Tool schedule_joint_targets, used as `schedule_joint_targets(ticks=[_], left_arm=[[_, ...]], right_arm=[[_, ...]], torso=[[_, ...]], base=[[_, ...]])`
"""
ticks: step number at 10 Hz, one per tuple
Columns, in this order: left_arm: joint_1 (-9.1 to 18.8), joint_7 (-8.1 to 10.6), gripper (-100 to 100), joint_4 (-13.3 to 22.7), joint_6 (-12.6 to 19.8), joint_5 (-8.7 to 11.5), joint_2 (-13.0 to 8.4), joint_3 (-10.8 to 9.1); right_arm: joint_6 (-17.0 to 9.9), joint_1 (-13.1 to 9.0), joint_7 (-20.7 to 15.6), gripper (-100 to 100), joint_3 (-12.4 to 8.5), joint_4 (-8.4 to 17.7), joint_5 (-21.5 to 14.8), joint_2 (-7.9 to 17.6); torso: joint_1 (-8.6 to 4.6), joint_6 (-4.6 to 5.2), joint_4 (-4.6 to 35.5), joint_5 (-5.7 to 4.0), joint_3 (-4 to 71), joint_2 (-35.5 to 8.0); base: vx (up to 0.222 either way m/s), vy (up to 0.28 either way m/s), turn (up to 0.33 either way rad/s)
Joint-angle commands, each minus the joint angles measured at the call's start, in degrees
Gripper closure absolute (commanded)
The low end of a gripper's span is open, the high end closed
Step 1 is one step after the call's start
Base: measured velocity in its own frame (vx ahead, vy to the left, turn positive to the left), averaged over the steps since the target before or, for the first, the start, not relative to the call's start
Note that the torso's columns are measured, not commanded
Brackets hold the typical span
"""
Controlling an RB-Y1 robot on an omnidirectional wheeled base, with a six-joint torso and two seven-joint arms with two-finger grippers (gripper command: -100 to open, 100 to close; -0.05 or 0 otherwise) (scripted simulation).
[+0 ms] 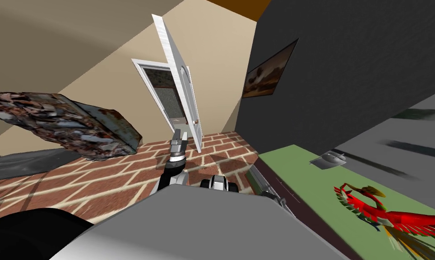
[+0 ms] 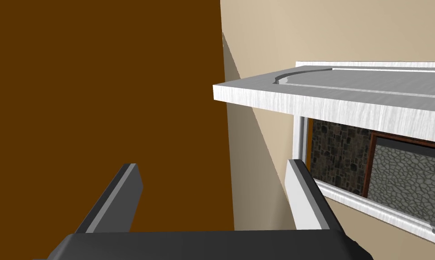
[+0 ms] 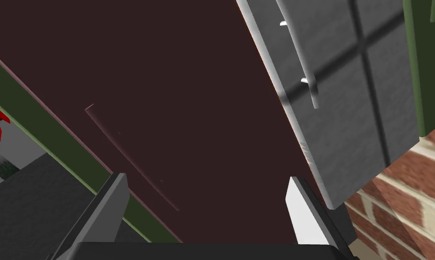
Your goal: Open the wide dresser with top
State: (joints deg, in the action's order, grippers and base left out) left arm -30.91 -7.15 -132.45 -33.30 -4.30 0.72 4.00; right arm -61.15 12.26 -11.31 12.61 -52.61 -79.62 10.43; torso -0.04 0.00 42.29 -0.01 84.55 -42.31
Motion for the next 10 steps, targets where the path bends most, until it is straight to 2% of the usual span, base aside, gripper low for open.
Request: schedule_joint_targets(ticks=[1, 2, 3, 4, 5, 8, 10], left_arm=[[0.0, 0.00, 0, 0.0, 0.0, 0.0, 0.0, 0.00], [0.0, 0.00, 0, 0.0, 0.0, 0.0, 0.0, 0.00], [0.0, 0.00, 0, 0.0, 0.0, 0.0, 0.0, 0.00], [0.0, 0.00, 0, 0.0, 0.0, 0.0, 0.0, 0.00], [0.0, 0.00, 0, 0.0, 0.0, 0.0, 0.0, 0.00], [0.0, 0.00, 0, 0.0, 0.0, 0.0, 0.0, 0.00], [0.0, 0.00, 0, 0.0, 0.0, 0.0, 0.0, 0.00]], right_arm=[[-3.8, -0.5, -0.3, -100, -0.2, 3.5, -2.7, -0.2], [-5.4, -0.7, -0.5, -100, -0.3, 5.1, -4.4, -0.2], [-5.9, -0.7, -0.5, -100, -0.3, 5.5, -4.4, -0.2], [-7.9, -0.9, -0.6, -100, -0.4, 7.4, -5.9, -0.1], [-7.9, -0.9, -0.6, -100, -0.4, 7.4, -5.9, -0.1], [-12.4, -1.5, -0.9, -100, -0.7, 11.9, -9.5, 0.3], [-14.3, -1.7, -1.1, -100, -0.8, 13.7, -10.9, 0.6]], torso=[[0.05, 0.00, 0.0, 0.00, 0.0, 0.0], [0.06, 0.00, 0.0, 0.01, 0.0, 0.0], [0.03, -0.01, 0.0, 0.01, 0.0, 0.1], [0.04, 0.01, 0.0, 0.00, 0.0, 0.1], [0.02, 0.00, 0.0, 0.00, 0.0, 0.1], [0.04, 0.00, 0.0, 0.01, 0.0, 0.0], [0.03, 0.00, 0.0, 0.01, 0.0, 0.0]], base=[[0.037, -0.033, 0.056], [0.058, -0.043, 0.079], [0.055, -0.041, 0.035], [0.059, -0.047, 0.049], [0.042, -0.034, 0.023], [0.046, -0.036, 0.052], [0.046, -0.038, 0.041]])
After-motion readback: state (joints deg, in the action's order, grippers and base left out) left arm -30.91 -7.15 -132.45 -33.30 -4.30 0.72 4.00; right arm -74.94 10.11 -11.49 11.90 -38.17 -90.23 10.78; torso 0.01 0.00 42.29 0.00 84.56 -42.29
